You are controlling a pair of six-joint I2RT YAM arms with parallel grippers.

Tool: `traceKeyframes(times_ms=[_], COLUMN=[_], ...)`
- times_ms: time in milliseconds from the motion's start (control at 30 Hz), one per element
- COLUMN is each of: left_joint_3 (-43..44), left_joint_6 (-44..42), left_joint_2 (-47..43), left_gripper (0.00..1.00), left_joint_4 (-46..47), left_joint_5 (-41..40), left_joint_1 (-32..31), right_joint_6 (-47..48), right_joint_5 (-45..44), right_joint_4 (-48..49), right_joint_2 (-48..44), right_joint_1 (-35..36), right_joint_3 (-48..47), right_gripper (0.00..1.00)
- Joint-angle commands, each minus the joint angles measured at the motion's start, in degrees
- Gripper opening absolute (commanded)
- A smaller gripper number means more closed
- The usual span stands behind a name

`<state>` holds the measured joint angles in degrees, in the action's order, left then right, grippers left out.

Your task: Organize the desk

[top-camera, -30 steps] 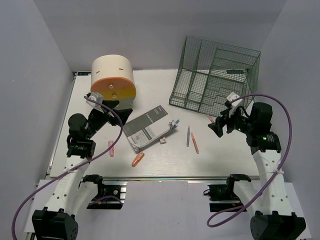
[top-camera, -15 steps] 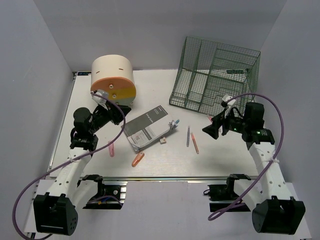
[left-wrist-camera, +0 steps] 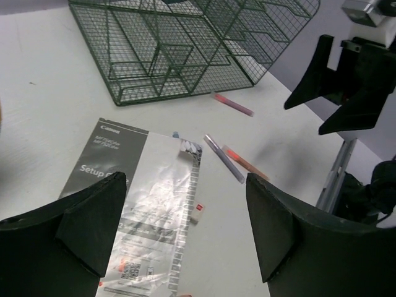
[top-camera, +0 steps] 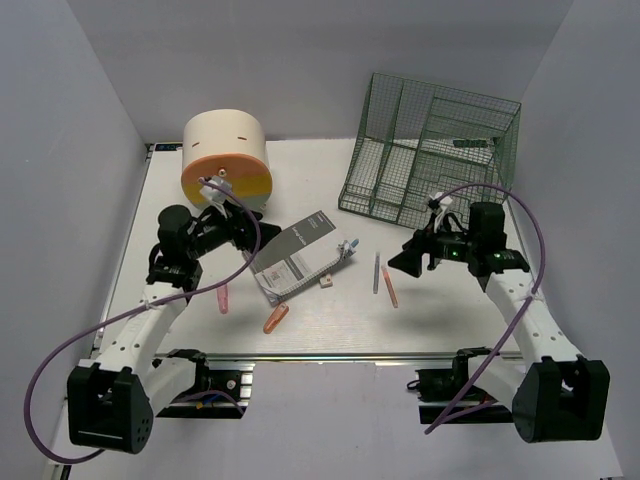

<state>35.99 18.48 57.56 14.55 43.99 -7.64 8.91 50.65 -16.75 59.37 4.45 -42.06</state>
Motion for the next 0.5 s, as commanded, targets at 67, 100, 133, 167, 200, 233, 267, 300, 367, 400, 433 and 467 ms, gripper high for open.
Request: traceKeyframes(times_ms=[67, 100, 133, 167, 200, 233, 267, 300, 367, 400, 433, 467], left_joint_3=[3.56, 3.91, 4.87, 5.23, 5.67, 6.02, 6.55, 6.73, 7.25, 7.52, 7.69, 8.13], left_joint_6=[-2.91, -3.53, -4.32, -5.98, -6.78, -7.57, -8.89, -9.33, -11.0, -11.44, -11.97, -13.02], left_joint_2=[1.59, 1.85, 2.64, 2.91, 3.17, 3.61, 3.79, 4.05, 4.92, 5.28, 5.63, 6.16], left_gripper=[0.91, 0.91, 0.91, 0.91, 0.91, 0.91, 0.91, 0.91, 0.91, 0.91, 0.91, 0.9], left_joint_4=[-3.82, -5.56, -6.97, -8.03, -10.48, -11.63, -12.52, -13.83, -15.85, -17.17, -17.88, -18.32], left_joint_5=[0.14, -0.74, -1.53, -2.49, -4.68, -6.09, -7.41, -8.56, -12.25, -13.48, -16.01, -17.52], left_joint_1=[-4.13, -4.83, -5.62, -7.2, -8.0, -8.7, -10.01, -10.64, -12.39, -13.01, -13.62, -14.15], right_joint_6=[-4.34, -4.42, -5.03, -5.3, -5.74, -6.26, -7.75, -8.46, -12.49, -13.64, -14.7, -15.66], right_joint_5=[2.34, 2.08, 1.3, 1.03, 0.5, -0.72, -1.08, -1.43, -2.92, -3.62, -4.68, -5.38], right_joint_4=[4.71, 4.02, 3.75, 3.92, 4.27, 4.71, 5.32, 6.89, 8.92, 9.98, 11.9, 12.62], right_joint_2=[4.51, 6.7, 7.68, 8.73, 10.57, 11.28, 12.33, 14.26, 16.46, 18.65, 19.89, 20.95], right_joint_1=[3.37, 5.11, 5.74, 6.27, 7.93, 8.38, 8.82, 9.95, 11.45, 11.81, 12.68, 13.21], right_joint_3=[1.46, 1.11, 0.93, 0.5, 0.32, -0.03, -0.38, -0.56, -1.17, -1.44, -1.88, -2.4], right_gripper=[0.84, 0.83, 0.83, 0.82, 0.82, 0.82, 0.82, 0.82, 0.82, 0.82, 0.82, 0.81])
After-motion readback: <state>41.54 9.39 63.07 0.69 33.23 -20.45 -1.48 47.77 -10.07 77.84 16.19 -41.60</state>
